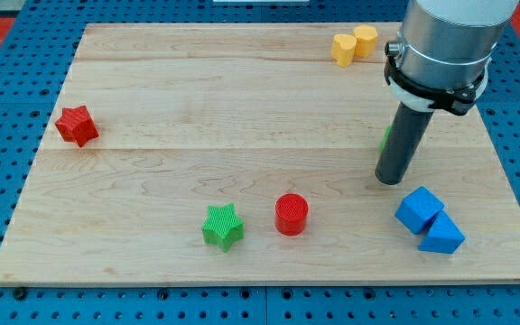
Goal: Move the green circle to the bottom left of the yellow heart
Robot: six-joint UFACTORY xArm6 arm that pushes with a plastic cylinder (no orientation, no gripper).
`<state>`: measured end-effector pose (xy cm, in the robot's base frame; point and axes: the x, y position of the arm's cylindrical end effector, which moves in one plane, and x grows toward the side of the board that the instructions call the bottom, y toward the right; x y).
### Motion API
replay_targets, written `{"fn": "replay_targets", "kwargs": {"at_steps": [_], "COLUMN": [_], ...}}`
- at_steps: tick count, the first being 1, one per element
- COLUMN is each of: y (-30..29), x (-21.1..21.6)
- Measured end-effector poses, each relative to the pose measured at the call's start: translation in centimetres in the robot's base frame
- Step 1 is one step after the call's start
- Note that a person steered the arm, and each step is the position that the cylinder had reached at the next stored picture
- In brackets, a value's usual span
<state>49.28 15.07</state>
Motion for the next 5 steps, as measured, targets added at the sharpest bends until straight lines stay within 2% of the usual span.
{"fn": "replay_targets", "kwargs": {"at_steps": [1,2,4,5], "y": [3.9,4.4,-6.0,-4.7], "x": [0.2,-2.2,-12.1,-13.6]}}
